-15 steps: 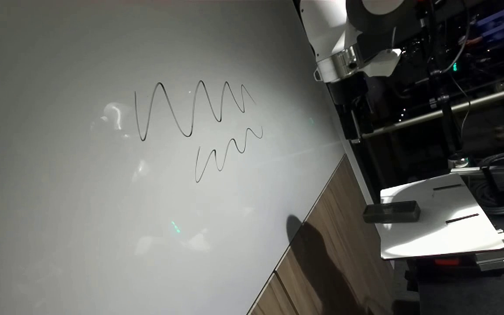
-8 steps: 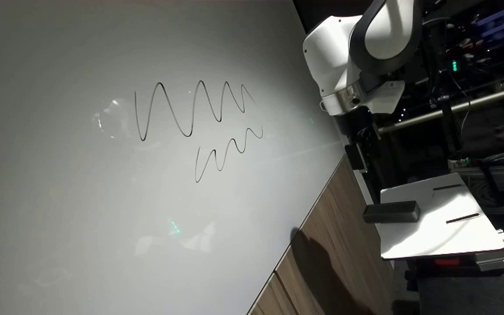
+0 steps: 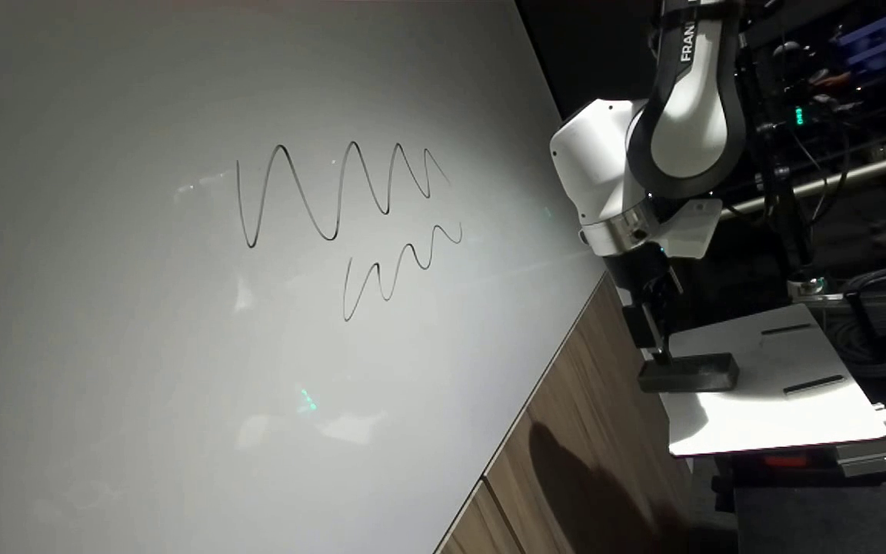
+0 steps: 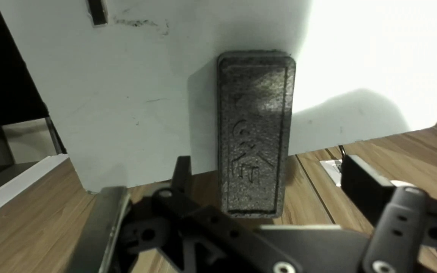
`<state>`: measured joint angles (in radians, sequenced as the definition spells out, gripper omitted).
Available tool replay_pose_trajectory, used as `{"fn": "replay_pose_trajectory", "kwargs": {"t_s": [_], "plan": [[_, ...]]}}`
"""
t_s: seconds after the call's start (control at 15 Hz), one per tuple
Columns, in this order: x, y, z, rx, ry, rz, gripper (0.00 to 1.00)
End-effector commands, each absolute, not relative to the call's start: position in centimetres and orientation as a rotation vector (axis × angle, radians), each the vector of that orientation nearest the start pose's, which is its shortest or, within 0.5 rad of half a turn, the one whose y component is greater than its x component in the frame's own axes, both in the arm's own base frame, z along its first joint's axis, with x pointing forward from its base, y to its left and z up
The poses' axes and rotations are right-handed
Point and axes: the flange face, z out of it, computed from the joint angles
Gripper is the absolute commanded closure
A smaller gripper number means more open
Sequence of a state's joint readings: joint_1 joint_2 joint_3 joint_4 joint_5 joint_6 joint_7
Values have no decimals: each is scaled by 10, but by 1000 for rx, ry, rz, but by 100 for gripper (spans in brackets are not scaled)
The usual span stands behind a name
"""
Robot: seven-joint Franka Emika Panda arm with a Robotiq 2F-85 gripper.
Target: Use the eraser to wipe the whiteboard.
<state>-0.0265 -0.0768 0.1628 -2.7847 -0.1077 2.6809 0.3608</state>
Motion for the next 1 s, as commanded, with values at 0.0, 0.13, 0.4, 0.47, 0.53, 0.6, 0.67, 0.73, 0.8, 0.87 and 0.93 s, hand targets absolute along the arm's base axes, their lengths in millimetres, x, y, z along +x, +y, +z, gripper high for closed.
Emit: {"fn": "replay_pose_trajectory", "kwargs": {"t_s": [0.0, 0.13, 0.4, 0.47, 0.53, 0.6, 0.67, 0.73, 0.8, 0.87, 0.93], "plan": [[375, 55, 210, -3204, 127, 14, 0], [374, 57, 202, -3211, 88, 15, 0], [372, 54, 188, -3215, 54, 28, 0], [372, 53, 186, -3213, 55, 26, 0], [373, 53, 186, -3212, 58, 24, 0], [373, 53, 186, -3211, 61, 22, 4], [373, 54, 187, -3211, 63, 16, 26], [373, 55, 188, -3213, 60, 12, 28], [374, 58, 190, -3214, 51, 8, 31], [374, 61, 193, -3217, 40, 3, 38], [375, 65, 196, -3218, 28, 0, 48]]}}
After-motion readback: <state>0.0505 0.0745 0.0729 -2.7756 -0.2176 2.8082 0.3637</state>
